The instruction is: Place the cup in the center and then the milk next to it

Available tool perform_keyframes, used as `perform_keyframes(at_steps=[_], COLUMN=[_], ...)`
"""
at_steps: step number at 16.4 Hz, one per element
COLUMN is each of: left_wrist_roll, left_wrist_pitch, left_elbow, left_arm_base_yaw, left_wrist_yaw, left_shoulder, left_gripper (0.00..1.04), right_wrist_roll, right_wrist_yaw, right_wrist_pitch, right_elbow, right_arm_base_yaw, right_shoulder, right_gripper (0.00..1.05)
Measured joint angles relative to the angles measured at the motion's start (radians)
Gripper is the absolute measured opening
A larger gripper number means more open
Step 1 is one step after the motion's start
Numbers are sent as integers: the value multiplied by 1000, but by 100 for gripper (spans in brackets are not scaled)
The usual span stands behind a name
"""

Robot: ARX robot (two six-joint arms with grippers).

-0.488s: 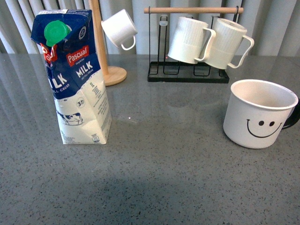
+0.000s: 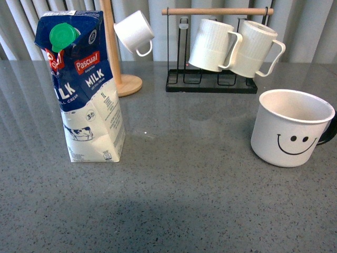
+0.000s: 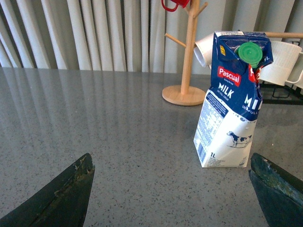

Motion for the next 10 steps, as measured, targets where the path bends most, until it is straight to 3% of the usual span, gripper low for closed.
perform_keyframes(at_steps=[10], left_wrist_roll=[0], left_wrist_pitch=[0], left_elbow=[0], left_arm_base_yaw=[0], left_wrist_yaw=[0], left_shoulder=[0], left_gripper=[98], right_wrist_roll=[0], right_wrist_yaw=[0], right_wrist_pitch=[0], right_elbow=[0], right_arm_base_yaw=[0], right_shoulder=[0], right_gripper=[98])
